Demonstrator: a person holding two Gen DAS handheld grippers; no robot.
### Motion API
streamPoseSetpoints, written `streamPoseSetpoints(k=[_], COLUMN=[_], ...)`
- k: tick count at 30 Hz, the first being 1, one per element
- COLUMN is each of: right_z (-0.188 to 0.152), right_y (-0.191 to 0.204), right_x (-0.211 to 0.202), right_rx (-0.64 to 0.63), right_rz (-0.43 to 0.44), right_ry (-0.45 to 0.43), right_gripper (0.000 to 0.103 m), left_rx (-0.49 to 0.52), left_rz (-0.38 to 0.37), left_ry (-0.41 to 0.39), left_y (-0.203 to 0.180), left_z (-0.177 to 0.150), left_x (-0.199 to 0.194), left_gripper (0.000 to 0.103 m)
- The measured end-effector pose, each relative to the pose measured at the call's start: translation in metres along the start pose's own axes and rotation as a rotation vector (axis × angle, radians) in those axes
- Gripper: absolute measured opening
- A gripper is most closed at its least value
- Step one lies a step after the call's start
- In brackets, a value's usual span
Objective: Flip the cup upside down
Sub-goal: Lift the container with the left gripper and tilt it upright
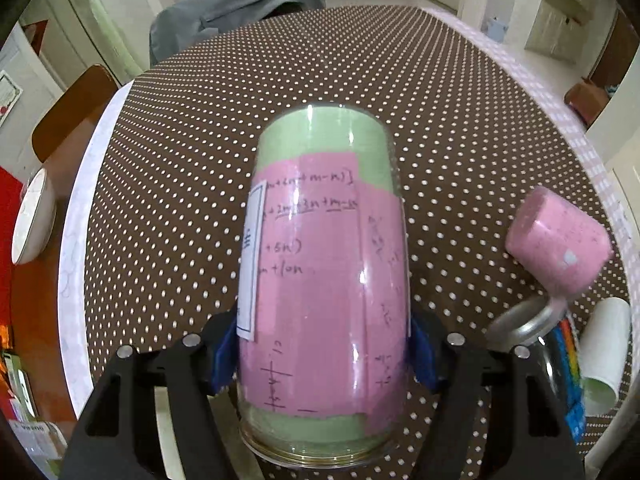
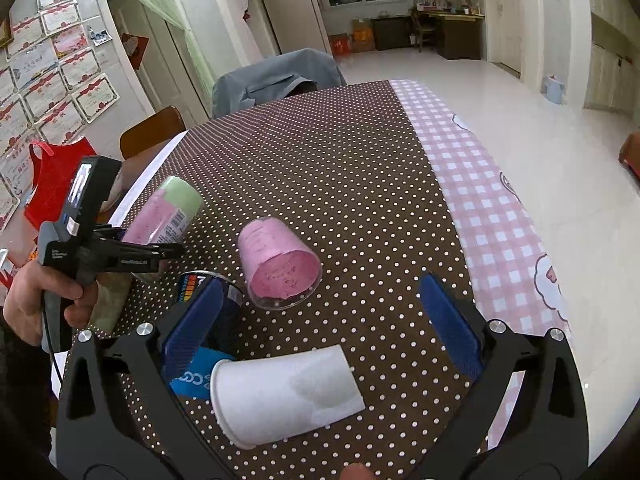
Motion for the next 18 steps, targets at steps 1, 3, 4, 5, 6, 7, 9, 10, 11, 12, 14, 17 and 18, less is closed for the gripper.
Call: streamPoseSetpoints(k=[1, 3, 4, 5, 6, 7, 9, 10, 11, 12, 14, 17, 18], right_z=[-0.001, -0.003, -0.004, -0.005, -0.006, -0.007, -0.01, -0.012, -0.014, -0.016, -0.019, -0.028, -0.031], right_y=[0.001, 0.005, 0.006, 0.007, 0.008, 0.008, 0.009, 0.011, 0.012, 0.013, 0.015, 0.018, 0.019], right_x=[-0.003, -0.01, -0.013, -0.017, -0.022, -0.026, -0.035, -0.04, -0.046, -0.05, -0.057, -0.069, -0.071], right_rx=[-0.003, -0.01, -0.011, -0.013, -0.014, -0.014, -0.015, -0.017, -0.02, -0.022, -0.026, -0.036, -0.038], right_rz=[0.003, 0.006, 0.007, 0.008, 0.009, 0.01, 0.015, 0.017, 0.022, 0.025, 0.033, 0.047, 0.051], right_ry=[-0.003, -0.012, -0.016, -0.021, -0.028, -0.033, -0.046, -0.051, -0.058, -0.063, -0.069, -0.074, -0.074], right_gripper=[0.097, 0.097, 0.097, 0.097, 0.097, 0.097, 0.097, 0.097, 0.097, 0.097, 0.097, 0.097, 0.097], left_rx=[-0.005, -0.015, -0.019, -0.022, -0.027, -0.032, -0.039, -0.043, -0.046, -0.05, -0.054, -0.062, -0.068], left_rz=[-0.002, -0.004, -0.004, -0.004, -0.006, -0.006, -0.004, -0.003, -0.002, 0.0, 0.0, -0.002, -0.007], left_ry=[-0.008, -0.024, -0.035, -0.044, -0.056, -0.068, -0.097, -0.108, -0.119, -0.135, -0.154, -0.175, -0.178], left_y=[-0.002, 0.002, 0.002, 0.0, 0.002, 0.004, 0.002, 0.001, 0.0, -0.001, 0.001, -0.006, -0.009], left_z=[-0.005, -0.001, -0.005, -0.009, -0.009, -0.011, -0.024, -0.028, -0.033, -0.041, -0.046, -0.067, -0.076], left_x=[-0.006, -0.01, -0.016, -0.022, -0.027, -0.032, -0.051, -0.057, -0.065, -0.076, -0.088, -0.108, -0.113], left_gripper=[0.068, 0.068, 0.068, 0.068, 0.068, 0.068, 0.068, 0.068, 0.068, 0.068, 0.068, 0.068, 0.068])
Point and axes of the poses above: each gripper's, at about its wrist camera, not at the fingertips, and x roughly the way its jaws point, y to its left, z to its top, the point moved 1 cm from there along x, roughly the way its jaws point, and after that the axes turned 7 degrees about z, right-handed, at the moved point
